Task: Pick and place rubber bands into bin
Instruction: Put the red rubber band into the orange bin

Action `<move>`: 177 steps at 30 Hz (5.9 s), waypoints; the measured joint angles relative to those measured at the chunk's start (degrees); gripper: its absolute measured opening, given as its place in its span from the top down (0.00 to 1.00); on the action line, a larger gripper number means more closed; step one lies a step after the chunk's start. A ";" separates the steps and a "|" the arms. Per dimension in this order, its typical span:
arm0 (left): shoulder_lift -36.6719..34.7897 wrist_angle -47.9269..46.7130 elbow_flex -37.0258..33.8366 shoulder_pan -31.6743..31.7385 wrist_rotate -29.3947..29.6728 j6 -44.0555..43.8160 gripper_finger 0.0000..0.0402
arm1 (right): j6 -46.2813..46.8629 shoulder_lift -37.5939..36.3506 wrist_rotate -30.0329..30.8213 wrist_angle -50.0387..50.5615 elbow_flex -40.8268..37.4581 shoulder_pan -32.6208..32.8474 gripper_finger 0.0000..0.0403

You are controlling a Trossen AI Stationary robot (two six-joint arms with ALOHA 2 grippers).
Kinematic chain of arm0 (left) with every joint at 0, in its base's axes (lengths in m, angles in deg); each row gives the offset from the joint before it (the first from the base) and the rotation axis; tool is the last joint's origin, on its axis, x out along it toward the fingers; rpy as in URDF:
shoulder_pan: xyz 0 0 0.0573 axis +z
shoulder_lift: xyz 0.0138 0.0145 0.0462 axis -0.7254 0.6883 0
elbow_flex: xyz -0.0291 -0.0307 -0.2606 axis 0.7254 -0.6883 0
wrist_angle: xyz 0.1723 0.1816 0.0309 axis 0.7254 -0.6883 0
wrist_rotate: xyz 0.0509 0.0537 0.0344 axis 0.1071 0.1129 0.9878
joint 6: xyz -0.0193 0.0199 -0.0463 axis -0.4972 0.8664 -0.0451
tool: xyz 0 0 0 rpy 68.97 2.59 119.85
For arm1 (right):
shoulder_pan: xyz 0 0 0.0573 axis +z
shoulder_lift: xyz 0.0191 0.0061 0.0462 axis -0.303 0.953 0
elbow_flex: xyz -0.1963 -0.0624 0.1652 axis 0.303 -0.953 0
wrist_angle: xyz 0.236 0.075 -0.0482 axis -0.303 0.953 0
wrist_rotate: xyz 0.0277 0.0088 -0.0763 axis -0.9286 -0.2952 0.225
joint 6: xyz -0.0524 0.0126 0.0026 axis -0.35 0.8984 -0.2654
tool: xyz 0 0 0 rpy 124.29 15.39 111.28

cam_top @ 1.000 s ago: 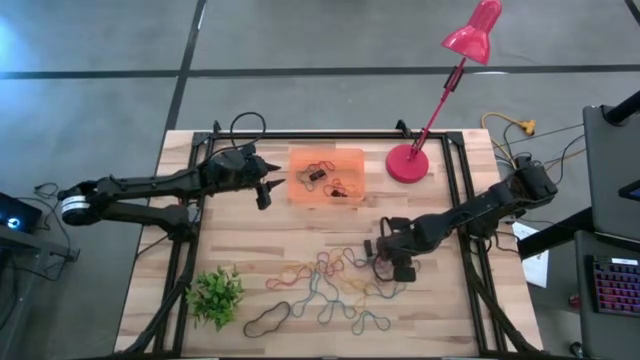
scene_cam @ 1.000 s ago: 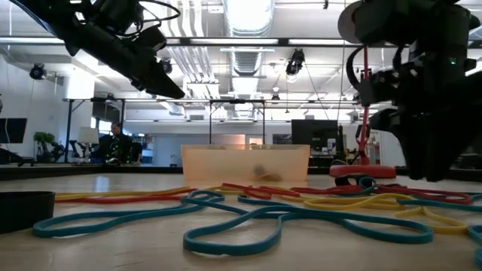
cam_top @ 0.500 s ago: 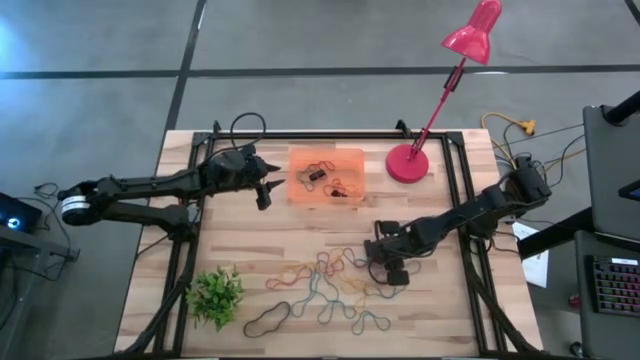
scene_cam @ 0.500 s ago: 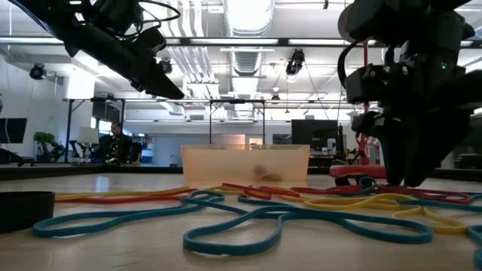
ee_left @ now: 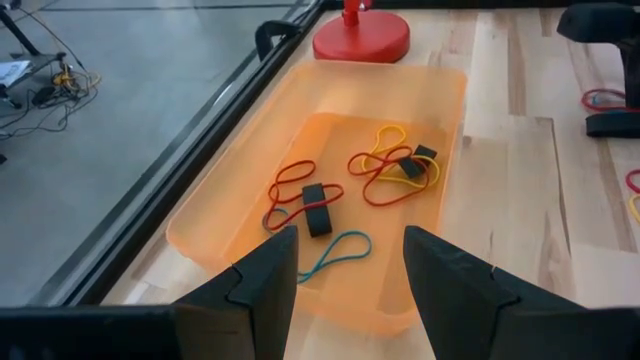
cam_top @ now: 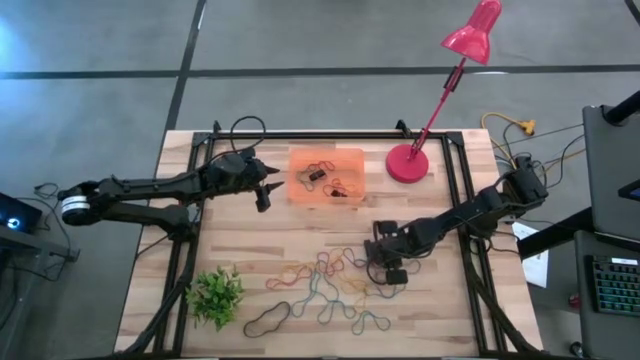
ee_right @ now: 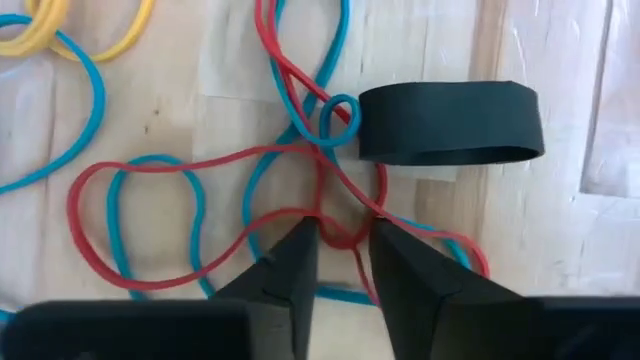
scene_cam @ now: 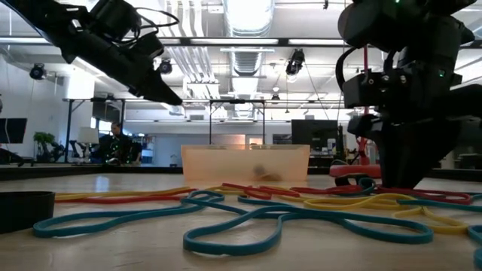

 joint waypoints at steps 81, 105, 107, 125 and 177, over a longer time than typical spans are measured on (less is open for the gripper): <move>-0.13 9.63 0.26 -0.02 -0.37 -1.33 0.58 | -31.23 -15.49 30.22 8.39 26.29 -1.19 0.98; -0.11 11.13 0.09 -0.02 -0.48 -1.29 0.58 | -31.46 -2.16 1.37 -7.16 24.62 -37.22 0.98; -0.11 11.13 0.09 -0.01 -0.48 -1.28 0.58 | -30.88 -0.57 1.20 -7.34 24.83 -37.84 0.98; -0.11 11.27 0.09 0.00 -0.50 -1.22 0.58 | -26.59 2.39 -6.31 -8.72 24.97 -40.18 0.73; 7.70 12.18 0.51 -0.46 -24.49 2.08 0.58 | -14.09 -3.82 -16.17 -18.34 -0.38 -18.24 0.72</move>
